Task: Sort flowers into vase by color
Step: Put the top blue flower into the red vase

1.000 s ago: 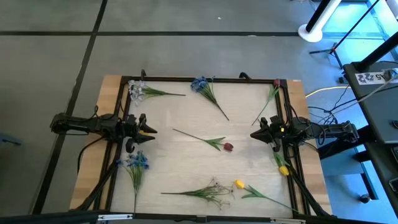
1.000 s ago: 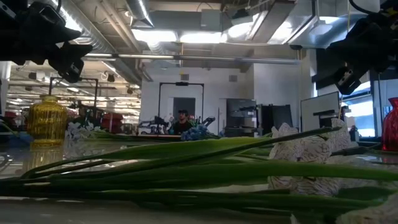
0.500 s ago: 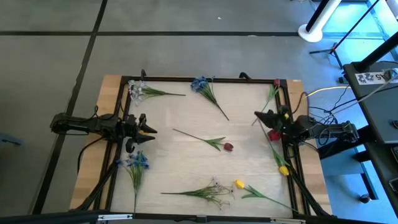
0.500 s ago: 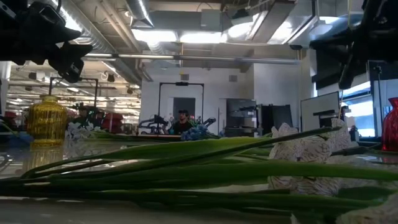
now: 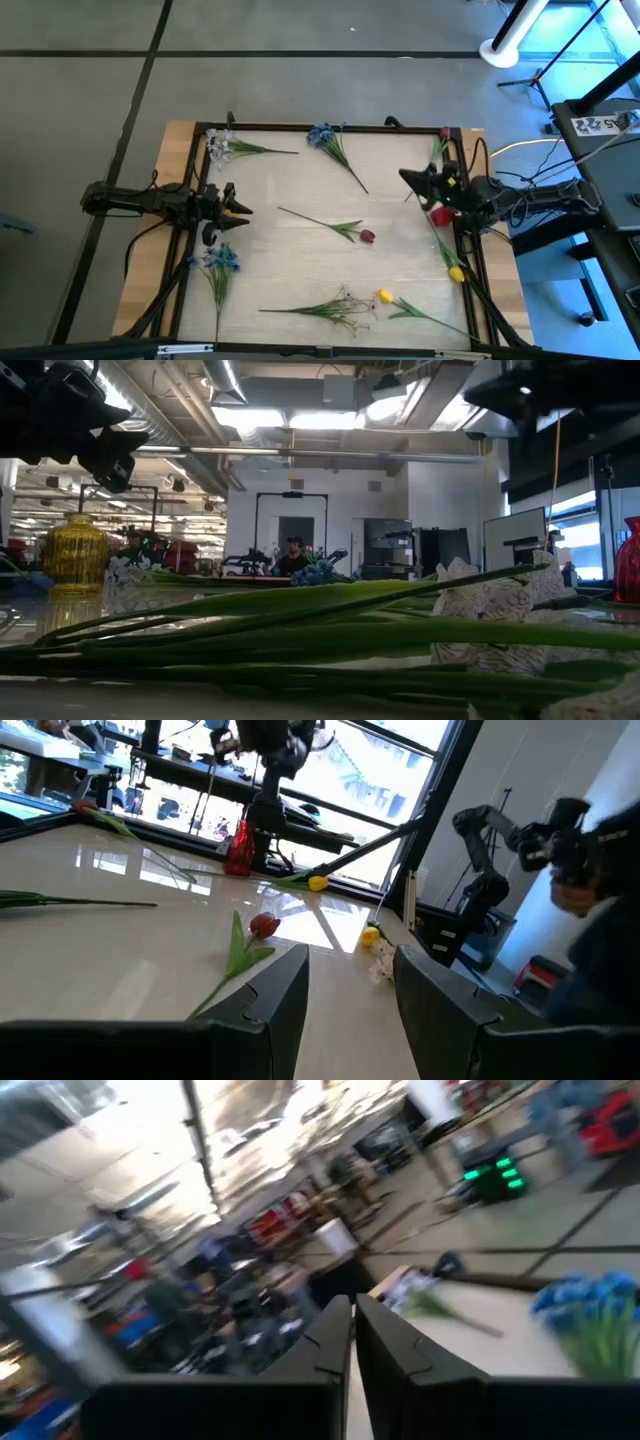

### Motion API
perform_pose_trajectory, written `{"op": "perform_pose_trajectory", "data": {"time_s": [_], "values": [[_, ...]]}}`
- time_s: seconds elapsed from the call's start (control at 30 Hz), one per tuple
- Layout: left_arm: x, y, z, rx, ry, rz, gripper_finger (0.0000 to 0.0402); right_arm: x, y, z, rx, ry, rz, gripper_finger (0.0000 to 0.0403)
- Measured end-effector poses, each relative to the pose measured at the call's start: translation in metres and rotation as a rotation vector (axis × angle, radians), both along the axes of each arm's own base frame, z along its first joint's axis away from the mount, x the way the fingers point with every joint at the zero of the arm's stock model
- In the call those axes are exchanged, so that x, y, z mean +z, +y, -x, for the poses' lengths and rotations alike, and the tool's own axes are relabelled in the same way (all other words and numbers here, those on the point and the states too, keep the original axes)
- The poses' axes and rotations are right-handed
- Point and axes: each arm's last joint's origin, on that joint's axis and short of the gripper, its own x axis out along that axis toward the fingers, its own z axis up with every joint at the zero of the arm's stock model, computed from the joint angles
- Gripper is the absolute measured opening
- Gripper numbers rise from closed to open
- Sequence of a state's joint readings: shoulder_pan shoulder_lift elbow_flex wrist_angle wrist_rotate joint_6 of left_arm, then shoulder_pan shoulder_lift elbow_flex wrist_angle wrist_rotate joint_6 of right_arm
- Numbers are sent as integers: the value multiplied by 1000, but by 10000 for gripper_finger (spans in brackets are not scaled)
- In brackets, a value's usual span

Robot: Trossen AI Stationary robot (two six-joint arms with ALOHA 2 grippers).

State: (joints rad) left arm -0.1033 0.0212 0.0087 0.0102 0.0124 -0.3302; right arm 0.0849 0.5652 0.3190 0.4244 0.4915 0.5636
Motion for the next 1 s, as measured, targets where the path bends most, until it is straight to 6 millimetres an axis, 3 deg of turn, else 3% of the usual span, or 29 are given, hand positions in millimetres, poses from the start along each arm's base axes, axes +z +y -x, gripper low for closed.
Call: {"op": "perform_pose_trajectory", "data": {"time_s": [0.13,0.27,0.4,0.53,0.67,0.77,0.9,1.0], "values": [[0,0,0,0,0,0,144,34,-3,-15,-152,-26,-18,21],[0,0,0,0,0,0,144,55,-7,-40,-302,-16,-38,21],[0,0,0,0,0,0,144,74,-9,-81,-249,71,17,21],[0,0,0,0,0,0,144,82,-20,-127,-255,339,-14,27],[0,0,0,0,0,0,144,77,-50,-170,-230,644,-121,79],[0,0,0,0,0,0,144,59,-80,-195,-227,843,-227,139],[0,0,0,0,0,0,144,26,-120,-217,-188,1012,-309,213],[0,0,0,-1,0,0,144,-10,-148,-224,-184,1103,-364,247]]}}
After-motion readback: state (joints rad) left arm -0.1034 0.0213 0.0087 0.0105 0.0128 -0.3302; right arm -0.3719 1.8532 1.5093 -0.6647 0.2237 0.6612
